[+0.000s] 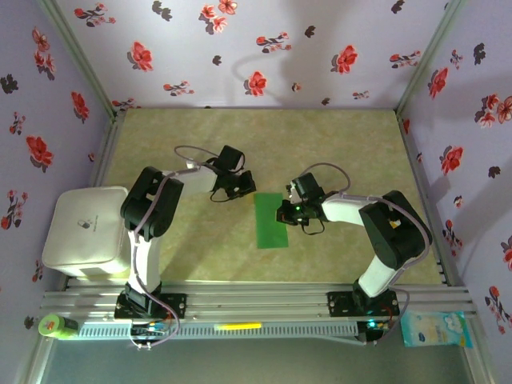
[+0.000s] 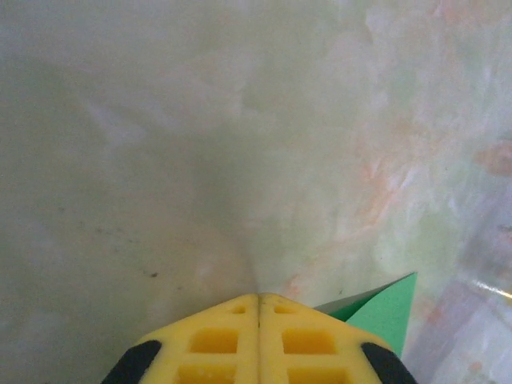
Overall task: Fold a paper plane with a square sheet of paper (pick it up from the middle)
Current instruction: First fold the square sheet of paper in half at the center of the table.
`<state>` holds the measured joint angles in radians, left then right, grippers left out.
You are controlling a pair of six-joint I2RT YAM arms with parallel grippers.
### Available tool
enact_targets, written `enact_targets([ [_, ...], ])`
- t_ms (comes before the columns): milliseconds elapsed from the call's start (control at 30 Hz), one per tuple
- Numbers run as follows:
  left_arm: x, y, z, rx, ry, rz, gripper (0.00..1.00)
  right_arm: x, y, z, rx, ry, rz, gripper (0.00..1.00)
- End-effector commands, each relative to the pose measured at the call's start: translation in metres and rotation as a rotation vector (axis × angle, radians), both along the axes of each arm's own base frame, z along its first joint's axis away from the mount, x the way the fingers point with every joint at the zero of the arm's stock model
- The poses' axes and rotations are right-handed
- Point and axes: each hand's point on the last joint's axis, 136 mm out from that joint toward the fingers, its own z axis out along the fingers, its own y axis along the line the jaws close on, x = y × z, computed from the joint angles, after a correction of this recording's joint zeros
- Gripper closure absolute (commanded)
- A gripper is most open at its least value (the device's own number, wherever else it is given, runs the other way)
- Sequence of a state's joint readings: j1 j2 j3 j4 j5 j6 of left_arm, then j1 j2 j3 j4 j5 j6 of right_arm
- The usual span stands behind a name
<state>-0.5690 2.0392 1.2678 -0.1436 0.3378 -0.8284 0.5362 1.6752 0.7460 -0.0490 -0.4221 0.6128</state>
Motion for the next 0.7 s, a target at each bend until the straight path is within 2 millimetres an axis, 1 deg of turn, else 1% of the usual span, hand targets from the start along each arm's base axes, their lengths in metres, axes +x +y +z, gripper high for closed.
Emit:
enact_targets([
  [0,0.009,0.005,0.042,0.008,-0.082,-0.002,0.92,-0.044,-0.045,-0.05,-0.208,0.193,-0.048,1.0],
  [67,0.004,0.001,0.057,0.001,-0.102,-0.023,0.9,-0.043,-0.044,-0.049,-0.204,0.189,-0.051,1.0],
  [133,-0.005,-0.004,0.068,-0.005,-0.119,-0.049,0.9,-0.042,-0.045,-0.048,-0.205,0.186,-0.054,1.0],
  [233,-0.027,-0.013,0.074,-0.027,-0.117,-0.073,0.9,-0.041,-0.044,-0.047,-0.204,0.181,-0.057,1.0],
  [300,-0.047,-0.023,0.076,-0.063,-0.112,-0.104,0.9,-0.041,-0.044,-0.047,-0.205,0.18,-0.059,1.0],
  [500,-0.099,-0.05,0.07,-0.169,-0.055,-0.167,0.91,-0.04,-0.045,-0.045,-0.208,0.177,-0.064,1.0],
  [567,-0.113,-0.051,0.062,-0.156,-0.036,-0.182,0.91,-0.039,-0.045,-0.045,-0.209,0.174,-0.063,1.0],
  [667,-0.123,-0.049,0.05,-0.162,-0.019,-0.168,0.91,-0.04,-0.045,-0.045,-0.21,0.177,-0.064,1.0],
])
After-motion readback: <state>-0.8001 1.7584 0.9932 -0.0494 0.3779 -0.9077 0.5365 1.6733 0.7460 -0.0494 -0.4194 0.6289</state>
